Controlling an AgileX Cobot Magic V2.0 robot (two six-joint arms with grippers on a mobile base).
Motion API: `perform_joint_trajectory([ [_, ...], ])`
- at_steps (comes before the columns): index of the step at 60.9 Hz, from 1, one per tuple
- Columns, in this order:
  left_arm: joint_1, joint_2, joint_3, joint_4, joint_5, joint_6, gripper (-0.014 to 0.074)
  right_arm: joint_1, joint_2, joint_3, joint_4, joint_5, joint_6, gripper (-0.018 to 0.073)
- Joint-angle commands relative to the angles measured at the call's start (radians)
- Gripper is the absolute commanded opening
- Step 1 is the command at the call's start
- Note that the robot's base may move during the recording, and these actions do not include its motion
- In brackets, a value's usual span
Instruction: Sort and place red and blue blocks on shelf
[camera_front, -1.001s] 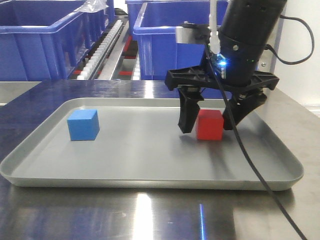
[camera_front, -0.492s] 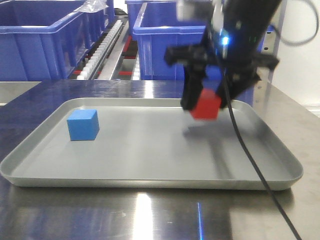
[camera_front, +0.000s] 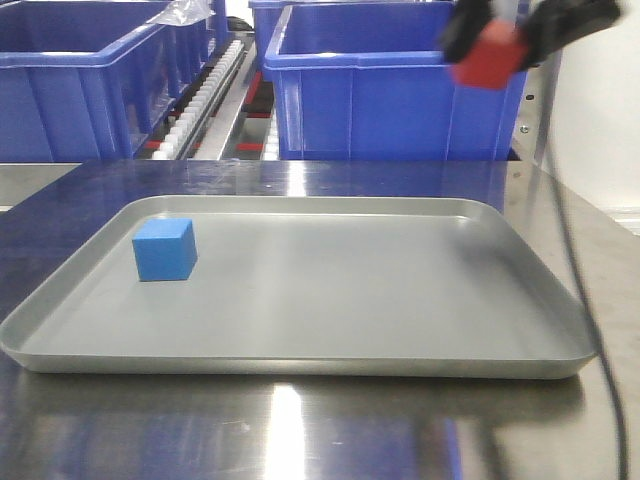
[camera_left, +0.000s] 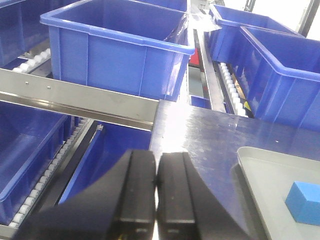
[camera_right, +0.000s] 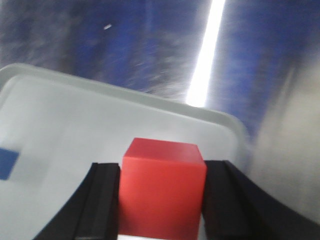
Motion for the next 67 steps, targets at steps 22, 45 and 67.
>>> perform_joint_trajectory([
  [22, 0.001, -0.014, 0.023, -0.006, -0.086, -0.004, 0.0144, -0.21, -0.482, 0.362, -0.027, -0.254, -0.003, 0.0057],
  [45, 0.001, -0.014, 0.023, -0.006, -0.086, -0.004, 0.0144, -0.353, -0.835, 0.648, -0.027, -0.271, -0.003, 0.0057],
  [67, 0.001, -0.014, 0.023, -0.006, -0.086, -0.004, 0.0144, -0.355, -0.885, 0.685, -0.027, -0.275, -0.003, 0.0057],
])
